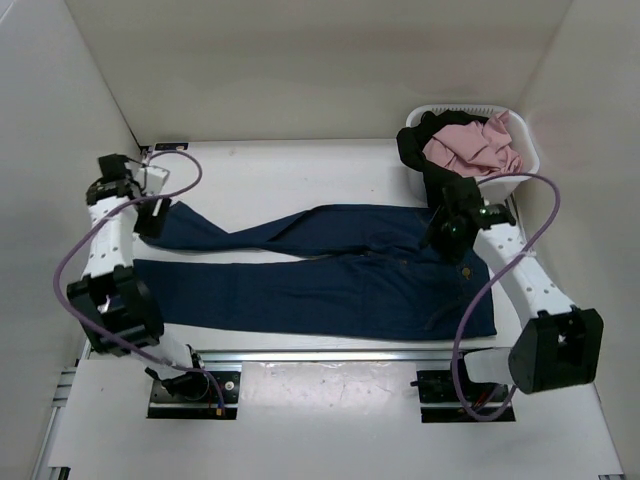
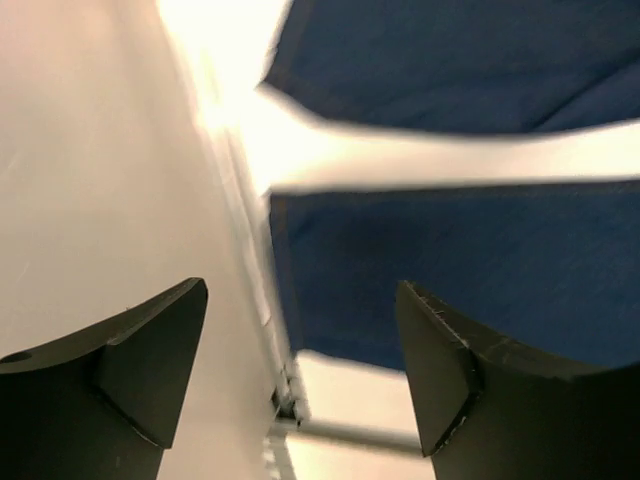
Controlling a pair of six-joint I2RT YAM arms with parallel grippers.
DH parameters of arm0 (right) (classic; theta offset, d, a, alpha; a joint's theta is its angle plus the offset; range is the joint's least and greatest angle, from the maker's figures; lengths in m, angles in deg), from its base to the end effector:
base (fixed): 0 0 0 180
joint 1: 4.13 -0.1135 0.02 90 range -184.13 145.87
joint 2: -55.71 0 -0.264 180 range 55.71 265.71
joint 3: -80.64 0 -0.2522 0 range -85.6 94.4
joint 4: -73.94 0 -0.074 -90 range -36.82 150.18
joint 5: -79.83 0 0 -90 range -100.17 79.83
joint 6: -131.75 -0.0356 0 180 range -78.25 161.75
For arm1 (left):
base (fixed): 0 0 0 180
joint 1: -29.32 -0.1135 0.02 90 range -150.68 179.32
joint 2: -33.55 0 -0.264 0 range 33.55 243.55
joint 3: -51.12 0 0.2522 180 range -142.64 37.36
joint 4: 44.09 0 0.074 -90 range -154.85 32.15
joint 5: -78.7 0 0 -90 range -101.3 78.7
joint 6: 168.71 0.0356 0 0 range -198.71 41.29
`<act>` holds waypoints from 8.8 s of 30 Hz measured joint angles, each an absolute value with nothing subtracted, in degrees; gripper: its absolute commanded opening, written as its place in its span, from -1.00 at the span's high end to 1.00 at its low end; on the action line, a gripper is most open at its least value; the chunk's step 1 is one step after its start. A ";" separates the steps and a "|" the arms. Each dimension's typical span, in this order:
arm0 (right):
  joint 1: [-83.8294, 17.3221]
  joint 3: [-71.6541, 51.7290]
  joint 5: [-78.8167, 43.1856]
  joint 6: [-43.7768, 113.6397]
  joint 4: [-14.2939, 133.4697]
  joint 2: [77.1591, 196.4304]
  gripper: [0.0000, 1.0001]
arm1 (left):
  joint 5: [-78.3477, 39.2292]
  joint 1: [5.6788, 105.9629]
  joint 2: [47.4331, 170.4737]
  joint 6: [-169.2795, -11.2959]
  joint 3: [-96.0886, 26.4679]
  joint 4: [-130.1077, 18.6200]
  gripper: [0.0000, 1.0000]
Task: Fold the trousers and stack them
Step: Flatten the trousers out, then fold the trousers
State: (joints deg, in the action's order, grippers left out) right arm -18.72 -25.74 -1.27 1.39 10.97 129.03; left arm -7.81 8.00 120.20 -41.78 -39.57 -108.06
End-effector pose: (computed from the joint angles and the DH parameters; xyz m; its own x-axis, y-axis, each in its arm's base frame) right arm 0.2400 0.0568 0.2707 -0.7718 0.4602 -0.4388 0.4195 0.8871 0.1926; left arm 0.2890 0.1151 0.3000 -0.8796 0.3005 -0.3689 0.1716 0.9235 0.3432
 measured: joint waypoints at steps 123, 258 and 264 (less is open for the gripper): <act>-3.13 -15.08 9.64 5.02 20.00 157.32 1.00 | -26.37 -5.38 131.11 -37.21 -55.98 -133.07 0.55; -19.72 -29.30 13.88 -9.45 1.86 156.42 0.97 | -8.77 -11.91 130.67 -34.28 -30.89 -116.52 -0.27; -18.37 -14.16 19.74 -3.92 10.60 163.98 0.97 | -9.39 -7.50 130.87 -36.54 -30.17 -116.72 -0.27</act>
State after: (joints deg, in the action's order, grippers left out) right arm -18.37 -14.16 19.74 -3.92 10.60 163.98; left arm -9.39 -7.50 130.87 -36.54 -30.17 -116.72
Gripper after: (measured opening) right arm 0.015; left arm 0.635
